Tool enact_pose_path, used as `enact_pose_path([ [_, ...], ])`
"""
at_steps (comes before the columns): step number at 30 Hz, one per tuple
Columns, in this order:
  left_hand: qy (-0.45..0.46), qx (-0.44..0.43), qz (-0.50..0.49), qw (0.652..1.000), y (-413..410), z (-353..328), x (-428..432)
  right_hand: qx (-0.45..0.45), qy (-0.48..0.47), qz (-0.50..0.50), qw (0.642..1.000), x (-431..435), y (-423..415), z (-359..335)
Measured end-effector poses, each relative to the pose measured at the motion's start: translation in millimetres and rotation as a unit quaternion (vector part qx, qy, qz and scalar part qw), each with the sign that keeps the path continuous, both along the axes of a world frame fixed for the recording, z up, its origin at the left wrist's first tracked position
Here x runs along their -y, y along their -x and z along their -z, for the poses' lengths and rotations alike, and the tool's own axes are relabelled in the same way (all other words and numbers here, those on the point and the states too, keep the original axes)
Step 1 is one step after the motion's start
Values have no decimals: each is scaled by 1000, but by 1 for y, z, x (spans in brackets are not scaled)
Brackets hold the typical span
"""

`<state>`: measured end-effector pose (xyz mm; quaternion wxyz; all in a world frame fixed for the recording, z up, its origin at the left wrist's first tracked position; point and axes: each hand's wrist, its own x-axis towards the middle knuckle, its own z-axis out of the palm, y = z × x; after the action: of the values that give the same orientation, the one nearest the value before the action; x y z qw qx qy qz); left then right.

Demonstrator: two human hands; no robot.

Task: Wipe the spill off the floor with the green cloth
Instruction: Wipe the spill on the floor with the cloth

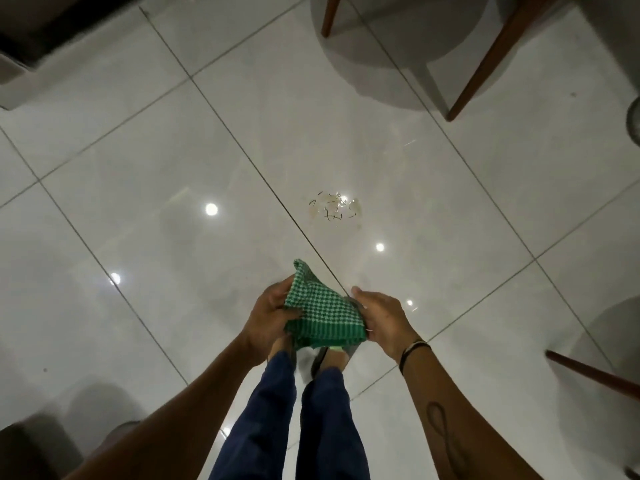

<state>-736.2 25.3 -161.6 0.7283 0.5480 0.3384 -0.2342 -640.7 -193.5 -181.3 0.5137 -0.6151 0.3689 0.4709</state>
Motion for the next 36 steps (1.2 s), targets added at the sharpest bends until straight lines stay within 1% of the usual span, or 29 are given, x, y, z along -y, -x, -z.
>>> enact_pose_path([
  [4, -2, -15, 19, 1000, -20, 23, -9, 68, 3, -5, 998, 6, -12, 17],
  [6, -5, -16, 35, 999, -35, 39, -14, 127, 18, -8, 992, 5, -18, 30],
  [8, -24, -20, 48, 998, -51, 60, -17, 191, 40, -36, 980, 1, -23, 48],
  [10, -40, -34, 33, 998, -65, 91, -20, 262, 72, -89, 958, -2, -30, 77],
  [12, -62, -47, 26, 997, -75, 129, -19, 339, 107, -149, 923, -1, -35, 113],
  [13, -82, -46, 46, 995, -80, 150, -18, 363, 125, -178, 906, 1, -38, 135],
  [14, -117, -41, 88, 988, -83, 172, -18, 369, 138, -214, 894, 3, -39, 160],
  [15, -178, -37, 153, 971, -83, 196, -18, 362, 151, -260, 882, 4, -39, 185],
  [16, -257, -34, 242, 935, -80, 221, -20, 346, 165, -310, 870, 3, -37, 209],
  [17, -330, -27, 332, 883, -74, 244, -22, 330, 182, -358, 854, 2, -33, 231],
  [18, -382, -21, 389, 838, -69, 265, -25, 328, 202, -398, 833, -1, -31, 252],
  [19, -416, -17, 414, 809, -65, 283, -27, 335, 216, -434, 808, -7, -28, 270],
  [20, -441, -14, 421, 793, -61, 299, -30, 350, 223, -470, 779, -14, -26, 287],
  [22, -481, -4, 408, 776, -54, 322, -34, 383, 222, -535, 719, -29, -21, 317],
  [23, -498, 3, 397, 771, -51, 331, -37, 394, 224, -555, 697, -37, -19, 330],
  [24, -510, 9, 391, 766, -50, 340, -40, 398, 228, -564, 687, -44, -19, 342],
  [27, -525, 6, 411, 745, -50, 360, -51, 398, 256, -549, 689, -61, -23, 369],
  [30, -514, 2, 448, 732, -47, 370, -59, 408, 280, -560, 664, -65, -17, 383],
  [32, -521, 1, 462, 718, -47, 372, -58, 413, 254, -592, 644, -53, -9, 385],
  [34, -525, -6, 465, 713, -46, 370, -56, 407, 198, -623, 638, -27, -1, 380],
  [36, -532, -14, 455, 714, -49, 368, -51, 389, 182, -620, 656, 4, -4, 375],
])
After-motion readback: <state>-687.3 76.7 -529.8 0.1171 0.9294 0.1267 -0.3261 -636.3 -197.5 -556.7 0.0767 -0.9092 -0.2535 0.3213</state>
